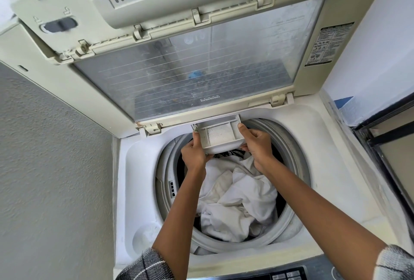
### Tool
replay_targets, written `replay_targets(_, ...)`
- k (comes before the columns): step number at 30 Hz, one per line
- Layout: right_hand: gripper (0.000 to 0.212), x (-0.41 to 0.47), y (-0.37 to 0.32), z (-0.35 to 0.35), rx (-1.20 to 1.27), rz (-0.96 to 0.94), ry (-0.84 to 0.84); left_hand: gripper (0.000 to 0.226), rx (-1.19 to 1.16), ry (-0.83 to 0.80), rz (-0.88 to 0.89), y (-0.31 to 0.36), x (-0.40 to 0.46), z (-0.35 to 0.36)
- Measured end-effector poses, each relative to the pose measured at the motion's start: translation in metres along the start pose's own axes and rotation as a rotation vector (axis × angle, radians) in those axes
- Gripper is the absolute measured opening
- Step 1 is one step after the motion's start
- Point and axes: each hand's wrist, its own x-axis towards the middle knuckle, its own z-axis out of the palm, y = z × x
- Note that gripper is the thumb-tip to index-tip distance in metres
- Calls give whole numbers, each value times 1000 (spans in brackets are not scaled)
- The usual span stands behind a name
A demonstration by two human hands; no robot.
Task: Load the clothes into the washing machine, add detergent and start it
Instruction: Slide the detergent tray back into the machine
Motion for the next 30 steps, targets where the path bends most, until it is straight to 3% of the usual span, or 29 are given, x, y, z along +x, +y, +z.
replay_targets(11, 55, 1, 7, -1, 54, -12, -43, 37, -48, -32, -12, -2, 1, -7)
replay_targets(16, 27, 0, 5, -1, 100, 23, -44, 34, -69, -58, -50, -3, 2, -9)
replay_targets(30, 22, -7, 0, 1, 162, 50, -12, 32, -74, -141, -112, -5, 13, -17)
